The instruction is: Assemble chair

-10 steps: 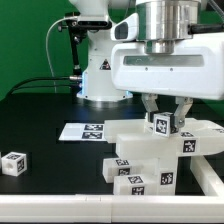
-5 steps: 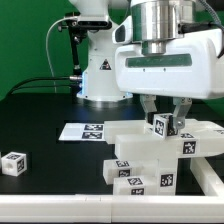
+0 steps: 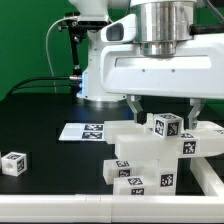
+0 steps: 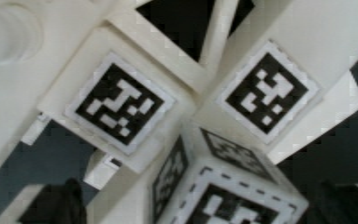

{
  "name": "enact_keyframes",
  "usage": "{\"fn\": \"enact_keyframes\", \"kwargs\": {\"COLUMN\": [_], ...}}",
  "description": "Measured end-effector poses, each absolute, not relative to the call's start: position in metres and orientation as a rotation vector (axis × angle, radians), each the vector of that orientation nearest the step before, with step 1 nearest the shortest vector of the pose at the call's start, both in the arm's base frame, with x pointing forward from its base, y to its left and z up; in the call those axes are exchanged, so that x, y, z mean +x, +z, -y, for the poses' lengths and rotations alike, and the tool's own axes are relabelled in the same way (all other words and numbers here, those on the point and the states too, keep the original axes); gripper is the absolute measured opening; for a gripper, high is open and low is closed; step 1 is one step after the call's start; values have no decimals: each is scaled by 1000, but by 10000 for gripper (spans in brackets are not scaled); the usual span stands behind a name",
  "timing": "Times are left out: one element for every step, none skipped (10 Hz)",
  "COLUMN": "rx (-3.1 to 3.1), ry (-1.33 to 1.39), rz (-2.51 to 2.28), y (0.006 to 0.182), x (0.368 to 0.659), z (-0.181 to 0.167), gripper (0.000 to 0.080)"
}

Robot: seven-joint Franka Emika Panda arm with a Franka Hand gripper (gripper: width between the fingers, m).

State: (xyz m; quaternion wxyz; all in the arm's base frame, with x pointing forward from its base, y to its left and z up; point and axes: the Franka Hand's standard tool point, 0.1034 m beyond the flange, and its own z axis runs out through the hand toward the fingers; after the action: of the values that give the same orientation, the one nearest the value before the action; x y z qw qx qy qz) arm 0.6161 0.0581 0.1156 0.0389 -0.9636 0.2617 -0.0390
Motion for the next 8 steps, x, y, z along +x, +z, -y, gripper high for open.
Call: {"fn": "enact_keyframes", "kwargs": {"rx": [-3022, -3105, -3160, -3156, -3154, -3154, -3149, -3137], "ry": [-130, -143, -173, -190, -189, -189, -190, -190], "rz": [-631, -395, 38, 113, 11, 2, -76, -200], "y": [115, 115, 116, 117, 117, 117, 117, 117], "x": [616, 615, 617, 620, 619, 619, 619, 619], "z": [-60, -68, -76, -75, -75, -75, -75, -75], "gripper": [648, 649, 649, 649, 649, 565, 565, 352]}}
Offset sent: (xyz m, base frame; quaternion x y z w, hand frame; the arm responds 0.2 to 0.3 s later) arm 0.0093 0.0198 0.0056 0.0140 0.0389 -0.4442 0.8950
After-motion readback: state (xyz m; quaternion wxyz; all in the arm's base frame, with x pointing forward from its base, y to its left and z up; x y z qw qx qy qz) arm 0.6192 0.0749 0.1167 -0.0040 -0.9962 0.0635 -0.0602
